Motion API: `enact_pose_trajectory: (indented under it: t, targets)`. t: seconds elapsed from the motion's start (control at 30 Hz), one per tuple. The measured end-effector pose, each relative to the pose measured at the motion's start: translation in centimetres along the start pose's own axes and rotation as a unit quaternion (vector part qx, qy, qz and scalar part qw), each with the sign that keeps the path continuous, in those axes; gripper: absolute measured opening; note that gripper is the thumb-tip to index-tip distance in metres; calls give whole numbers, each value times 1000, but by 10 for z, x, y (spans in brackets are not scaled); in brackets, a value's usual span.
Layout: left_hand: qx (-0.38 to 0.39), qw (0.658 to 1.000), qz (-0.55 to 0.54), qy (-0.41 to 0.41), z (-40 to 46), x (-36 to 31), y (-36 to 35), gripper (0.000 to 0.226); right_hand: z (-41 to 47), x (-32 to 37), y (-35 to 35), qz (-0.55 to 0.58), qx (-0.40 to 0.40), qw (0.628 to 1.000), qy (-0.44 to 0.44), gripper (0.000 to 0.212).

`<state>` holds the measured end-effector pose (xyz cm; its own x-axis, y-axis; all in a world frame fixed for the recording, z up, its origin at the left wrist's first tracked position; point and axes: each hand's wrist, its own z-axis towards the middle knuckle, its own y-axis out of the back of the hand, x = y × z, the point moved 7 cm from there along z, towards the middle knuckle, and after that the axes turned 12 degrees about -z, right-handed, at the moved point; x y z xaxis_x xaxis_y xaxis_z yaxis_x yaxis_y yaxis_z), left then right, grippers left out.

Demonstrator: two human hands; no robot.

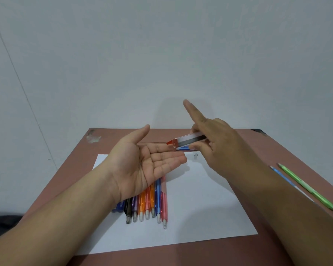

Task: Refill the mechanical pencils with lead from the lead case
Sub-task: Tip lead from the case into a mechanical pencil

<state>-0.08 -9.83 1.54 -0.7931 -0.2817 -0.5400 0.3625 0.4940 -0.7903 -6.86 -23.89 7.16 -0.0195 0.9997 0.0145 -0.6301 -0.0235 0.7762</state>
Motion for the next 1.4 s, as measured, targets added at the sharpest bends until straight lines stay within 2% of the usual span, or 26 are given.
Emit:
enact_pose_trajectory:
  t: [0.1,0.13,0.23,0.3,0.43,0.47,0.57,0.6,0.63,0.73,0.77,0.8,0.87,0.9,0.97,1.07,1.1,1.2,1.27,1.3,1.37,1.4]
  targets:
    - [4,1000,-3,1,0,0,1,76,-2,0,-2,-23,-36,998,50,61]
    - [4,1000,-3,1,0,-1,1,76,-2,1,-1,-27,-39,997,53,62]
    - [2,1000,-4,2,0,-1,1,76,-2,-1,2,50,7,999,-13,98]
    - [2,1000,-3,2,0,-1,1,75,-4,-5,3,72,10,997,-39,104]
    - [5,1000,1,0,-1,-1,0,76,-3,4,-2,-38,-11,998,56,62]
    - [4,1000,2,-2,-1,-1,0,76,-2,3,-2,-31,2,999,39,63]
    - [2,1000,0,0,-1,-1,0,76,-6,1,-2,45,20,999,-12,102]
    - [3,1000,-1,1,-1,-1,0,76,-6,-1,-1,50,18,998,-25,105]
    - [3,1000,-2,0,-1,-1,0,76,-3,-1,2,48,13,998,-32,99]
    - [-1,1000,1,-2,-1,-1,1,76,1,5,-6,-28,16,999,44,43]
    - [-2,1000,3,-2,-1,-1,1,76,0,4,-6,-35,11,998,49,40]
    - [-3,1000,5,-2,-1,-1,1,75,0,2,-6,-25,17,999,29,50]
    - [-3,1000,7,0,-2,0,1,75,0,2,-2,24,15,1000,-6,87]
    - [-2,1000,7,1,-2,0,1,75,-4,1,-2,35,17,999,-15,98]
    - [-1,1000,6,1,-2,0,1,75,-2,3,1,20,20,999,-22,98]
    - [2,1000,5,3,-2,-1,1,76,-2,5,-3,-22,1,999,38,51]
    - [0,1000,7,2,-2,-1,1,76,-2,2,-3,-18,4,999,31,50]
    - [-7,1000,10,1,-1,-1,3,75,-4,1,2,49,14,998,-22,96]
    - [-4,1000,9,5,-1,-1,3,75,-6,-3,4,58,7,997,-42,104]
    - [-2,1000,8,6,-1,-1,3,76,-3,-2,5,36,4,999,-39,96]
    - [-4,1000,12,6,-1,-1,3,76,-1,2,-1,-24,3,999,21,60]
    - [-6,1000,14,5,-1,-1,3,75,-2,1,-3,-36,-5,999,36,50]
